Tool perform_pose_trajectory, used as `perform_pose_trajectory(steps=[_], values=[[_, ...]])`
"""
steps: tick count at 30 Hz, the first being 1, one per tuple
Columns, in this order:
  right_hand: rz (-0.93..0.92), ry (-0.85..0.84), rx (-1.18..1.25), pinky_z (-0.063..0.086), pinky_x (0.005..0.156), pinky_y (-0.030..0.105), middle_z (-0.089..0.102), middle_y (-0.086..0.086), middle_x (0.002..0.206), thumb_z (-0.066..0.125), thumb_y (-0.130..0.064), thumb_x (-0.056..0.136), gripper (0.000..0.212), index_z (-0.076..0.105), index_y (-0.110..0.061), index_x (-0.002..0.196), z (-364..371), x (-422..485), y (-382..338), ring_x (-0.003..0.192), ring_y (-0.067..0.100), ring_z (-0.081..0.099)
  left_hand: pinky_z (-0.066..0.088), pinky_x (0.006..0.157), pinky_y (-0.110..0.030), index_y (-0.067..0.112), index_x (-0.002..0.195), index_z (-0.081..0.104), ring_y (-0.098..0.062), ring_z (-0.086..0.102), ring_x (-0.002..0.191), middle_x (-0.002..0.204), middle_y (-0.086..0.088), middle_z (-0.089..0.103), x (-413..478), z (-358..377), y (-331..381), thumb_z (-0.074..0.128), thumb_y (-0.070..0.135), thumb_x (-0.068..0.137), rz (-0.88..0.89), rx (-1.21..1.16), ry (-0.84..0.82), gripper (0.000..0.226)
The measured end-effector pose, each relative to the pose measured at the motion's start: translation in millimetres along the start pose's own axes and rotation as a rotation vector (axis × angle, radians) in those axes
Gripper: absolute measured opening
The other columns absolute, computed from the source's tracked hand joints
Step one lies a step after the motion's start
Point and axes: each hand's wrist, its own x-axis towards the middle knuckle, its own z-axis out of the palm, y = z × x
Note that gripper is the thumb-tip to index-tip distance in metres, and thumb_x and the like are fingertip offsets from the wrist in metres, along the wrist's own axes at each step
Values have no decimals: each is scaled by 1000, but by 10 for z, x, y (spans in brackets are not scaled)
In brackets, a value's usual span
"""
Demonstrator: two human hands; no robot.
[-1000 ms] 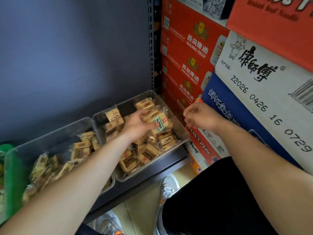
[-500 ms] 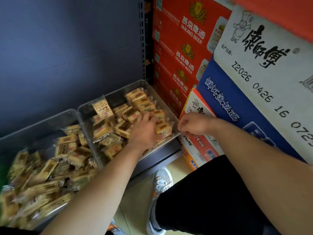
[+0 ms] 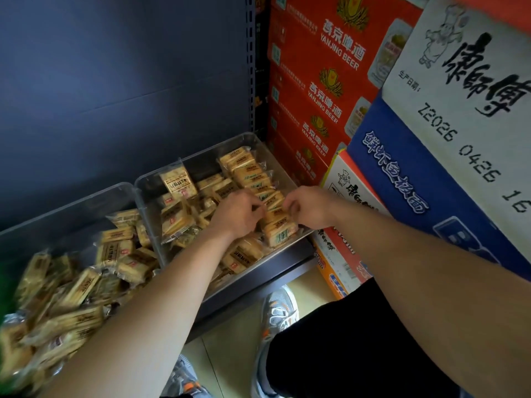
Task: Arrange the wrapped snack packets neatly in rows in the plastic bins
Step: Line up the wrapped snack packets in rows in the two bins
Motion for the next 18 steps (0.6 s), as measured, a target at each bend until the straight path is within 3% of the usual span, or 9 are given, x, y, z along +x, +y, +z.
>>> perform_pose_trajectory(steps=[6, 9, 13, 16, 18], values=[[-28, -20, -15, 40, 86, 21, 63, 1, 127, 61, -5, 95, 38, 67, -19, 129, 32, 71, -68, 115, 17, 58, 43, 107, -40, 25, 131, 67, -19, 50, 127, 138, 4, 54, 25, 13, -61, 49, 28, 105, 39, -39, -31, 32], [-23, -106, -47, 51, 91, 30, 68, 3, 120, 59, -4, 94, 32, 70, -11, 124, 82, 89, -85, 111, 20, 62, 41, 107, -40, 27, 136, 64, -18, 46, 129, 144, 6, 47, 49, 19, -19, 45, 21, 105, 50, 0, -112, 37], [13, -107, -34, 53, 96, 39, 71, 12, 117, 51, -3, 97, 30, 71, -3, 120, 62, 88, -108, 108, 26, 65, 39, 113, -41, 25, 139, 61, -20, 47, 133, 146, 5, 45, 81, -120, 55, 43, 23, 107, 14, -22, -197, 36], [-12, -45, -61, 53, 96, 40, 71, 9, 114, 54, -12, 97, 25, 74, -8, 112, 3, 96, -216, 108, 26, 64, 38, 113, -37, 27, 138, 61, -16, 47, 134, 147, 6, 49, -133, -356, 38, 48, 28, 106, 7, -87, -109, 34], [-76, 32, -34, 52, 94, 33, 70, 2, 112, 56, -14, 95, 23, 76, -14, 108, -27, 95, -418, 106, 21, 63, 36, 106, -28, 29, 131, 66, -10, 50, 125, 137, 10, 55, -373, -614, -48, 54, 31, 104, -15, -92, -21, 30]])
